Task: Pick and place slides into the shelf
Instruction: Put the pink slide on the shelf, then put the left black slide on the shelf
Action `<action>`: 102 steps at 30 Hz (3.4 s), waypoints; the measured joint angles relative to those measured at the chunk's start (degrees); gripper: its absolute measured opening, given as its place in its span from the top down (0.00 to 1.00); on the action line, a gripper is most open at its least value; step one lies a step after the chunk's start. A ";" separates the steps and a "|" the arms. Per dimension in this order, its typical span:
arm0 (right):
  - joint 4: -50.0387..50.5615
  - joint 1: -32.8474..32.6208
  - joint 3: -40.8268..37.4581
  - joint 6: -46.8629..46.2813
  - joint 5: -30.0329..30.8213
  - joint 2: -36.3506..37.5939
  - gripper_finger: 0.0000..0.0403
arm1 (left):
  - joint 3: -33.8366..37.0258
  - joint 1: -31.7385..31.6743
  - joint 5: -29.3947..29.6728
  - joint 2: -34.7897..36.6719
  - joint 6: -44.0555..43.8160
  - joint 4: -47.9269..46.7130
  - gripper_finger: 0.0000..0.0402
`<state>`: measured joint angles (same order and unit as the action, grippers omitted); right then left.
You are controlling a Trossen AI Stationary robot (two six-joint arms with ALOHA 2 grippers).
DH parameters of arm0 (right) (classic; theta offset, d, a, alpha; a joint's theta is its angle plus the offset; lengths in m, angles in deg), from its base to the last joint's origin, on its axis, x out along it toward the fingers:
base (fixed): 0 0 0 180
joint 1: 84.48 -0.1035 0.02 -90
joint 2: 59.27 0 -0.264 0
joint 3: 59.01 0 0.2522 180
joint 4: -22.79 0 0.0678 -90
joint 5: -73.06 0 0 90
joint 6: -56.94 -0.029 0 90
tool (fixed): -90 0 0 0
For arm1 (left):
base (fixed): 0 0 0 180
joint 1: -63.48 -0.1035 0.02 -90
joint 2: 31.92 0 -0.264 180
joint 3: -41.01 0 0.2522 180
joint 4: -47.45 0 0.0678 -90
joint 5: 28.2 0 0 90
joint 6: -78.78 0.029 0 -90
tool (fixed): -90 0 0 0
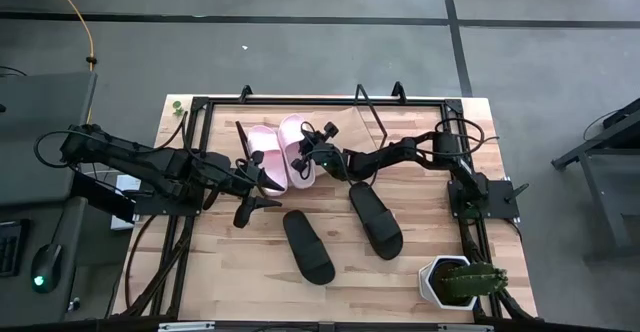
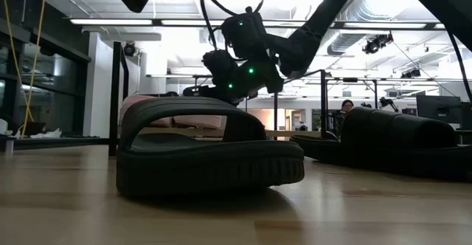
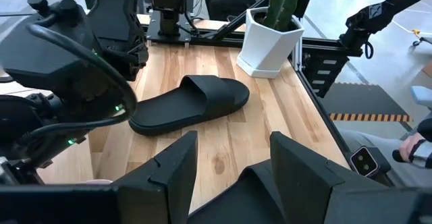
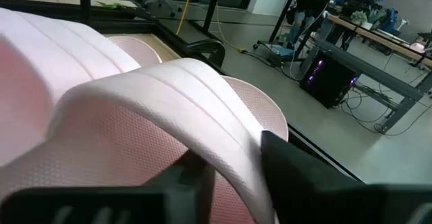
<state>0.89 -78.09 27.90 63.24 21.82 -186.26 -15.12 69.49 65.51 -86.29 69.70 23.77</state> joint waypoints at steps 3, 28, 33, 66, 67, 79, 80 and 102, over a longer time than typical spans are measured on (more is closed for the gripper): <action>-0.61 -0.25 -0.05 0.90 0.08 -0.08 0.63 | 0.00 0.01 0.00 0.00 0.00 -0.02 0.58; -0.38 -5.47 -0.27 6.70 2.43 4.78 0.50 | 0.00 -0.01 0.00 0.00 -0.02 -0.11 0.58; 1.81 -6.47 -0.27 7.26 2.69 5.90 0.50 | 0.00 -0.01 0.00 -0.02 -0.02 -0.15 0.58; 16.78 -15.26 -0.10 6.61 8.60 13.85 0.50 | 0.00 0.01 0.00 -0.02 -1.82 -0.94 0.58; 17.07 -15.67 -0.10 6.67 9.79 13.89 0.50 | 0.00 0.01 -0.02 -0.02 -1.93 -1.12 0.58; 17.13 -19.28 -0.10 7.72 18.45 13.94 0.50 | 0.01 0.01 -2.06 -3.05 -8.74 -5.36 0.58; 17.13 -19.55 -0.10 7.79 19.20 13.94 0.50 | 0.00 0.01 -2.52 -3.69 -9.14 -5.30 0.58; 41.86 -28.13 -0.10 -7.51 31.51 19.23 0.51 | 0.02 7.37 -6.28 -15.48 -16.26 2.20 0.58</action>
<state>42.74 -106.22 27.81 55.73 53.33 -167.03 -15.09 76.87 59.23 -101.77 53.44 25.97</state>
